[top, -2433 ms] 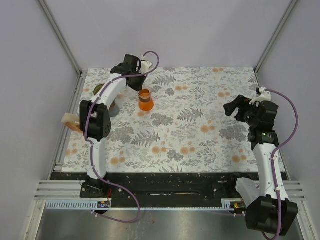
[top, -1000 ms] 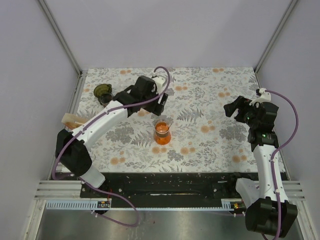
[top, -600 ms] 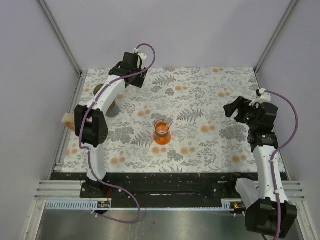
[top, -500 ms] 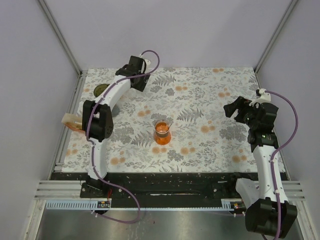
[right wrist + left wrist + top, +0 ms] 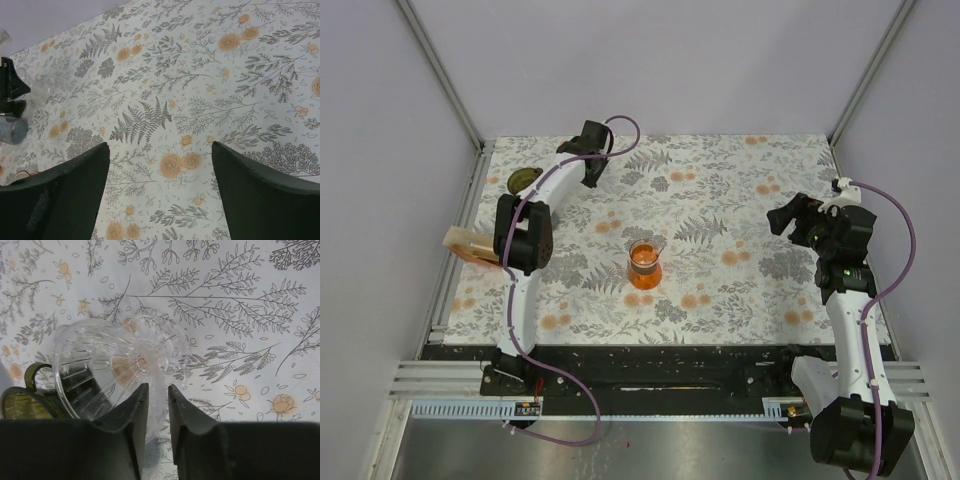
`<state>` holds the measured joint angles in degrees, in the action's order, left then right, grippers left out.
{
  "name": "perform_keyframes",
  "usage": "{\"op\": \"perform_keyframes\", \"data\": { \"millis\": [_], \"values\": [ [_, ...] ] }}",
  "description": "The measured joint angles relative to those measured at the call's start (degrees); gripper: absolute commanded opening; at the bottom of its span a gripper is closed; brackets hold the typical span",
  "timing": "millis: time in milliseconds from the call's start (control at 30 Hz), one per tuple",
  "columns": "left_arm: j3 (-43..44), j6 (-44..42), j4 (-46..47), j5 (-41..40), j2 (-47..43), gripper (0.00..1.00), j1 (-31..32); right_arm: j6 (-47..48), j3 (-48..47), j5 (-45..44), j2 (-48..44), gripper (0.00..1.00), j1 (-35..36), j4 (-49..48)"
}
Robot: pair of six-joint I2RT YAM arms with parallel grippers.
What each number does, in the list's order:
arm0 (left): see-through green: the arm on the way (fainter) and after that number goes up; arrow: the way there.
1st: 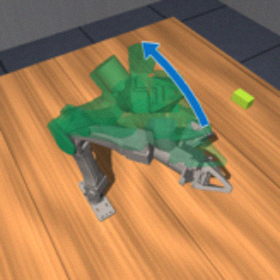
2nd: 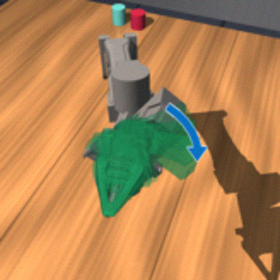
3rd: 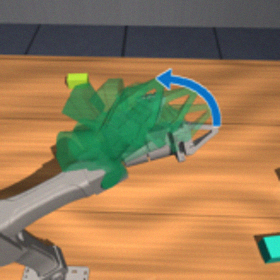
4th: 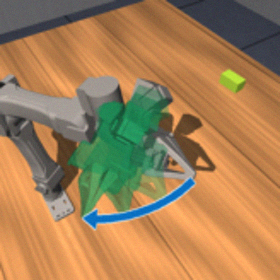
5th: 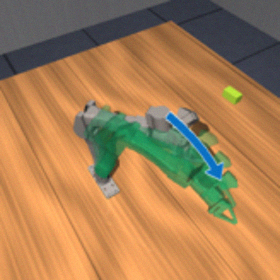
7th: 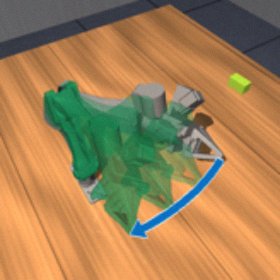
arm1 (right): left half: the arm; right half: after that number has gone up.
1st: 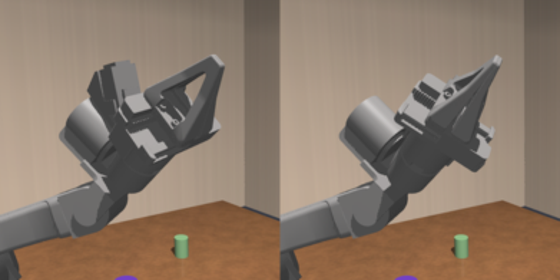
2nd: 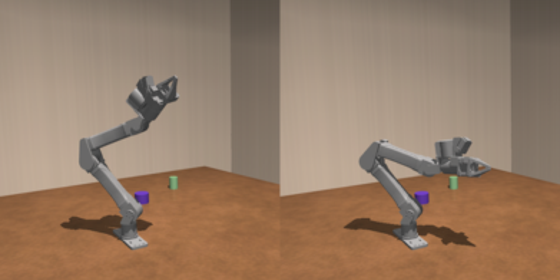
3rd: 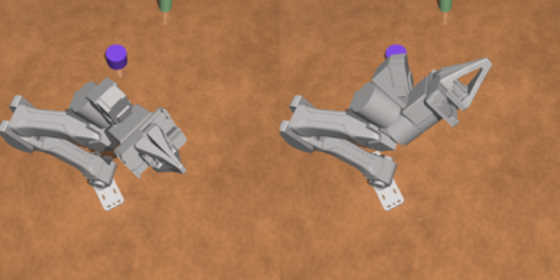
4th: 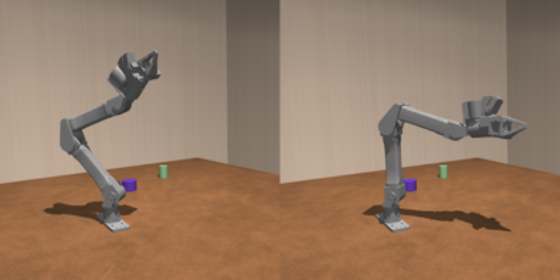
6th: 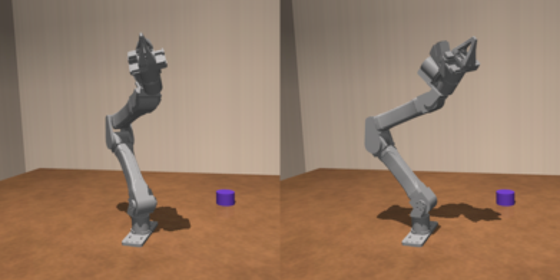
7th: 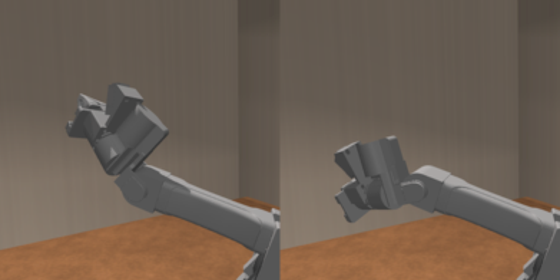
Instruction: Place the coffee filter in the dripper
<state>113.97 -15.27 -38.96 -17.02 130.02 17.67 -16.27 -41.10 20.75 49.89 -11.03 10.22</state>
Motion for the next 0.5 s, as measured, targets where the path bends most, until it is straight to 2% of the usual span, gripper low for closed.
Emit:
{"op": "perform_keyframes", "data": {
  "millis": [67, 300, 500],
  "values": [
    [-0.09, -0.22, -0.13, 1.05, 0.0, 0.0, -0.11, 0.0, 0.0, 0.0, 0.0, 0.9, 0.0, -0.02],
    [-3.17, -1.57, -0.02, 5.18, -2.58, 0.0, -0.22, 0.0, 0.0, -0.02, 0.0, 0.89, 0.0, 0.0],
    [-9.64, -4.63, -2.08, 14.45, -11.06, 0.0, 0.17, 0.22, -1.44, 0.37, -0.24, 0.83, 0.0, 2.64]
  ]
}}
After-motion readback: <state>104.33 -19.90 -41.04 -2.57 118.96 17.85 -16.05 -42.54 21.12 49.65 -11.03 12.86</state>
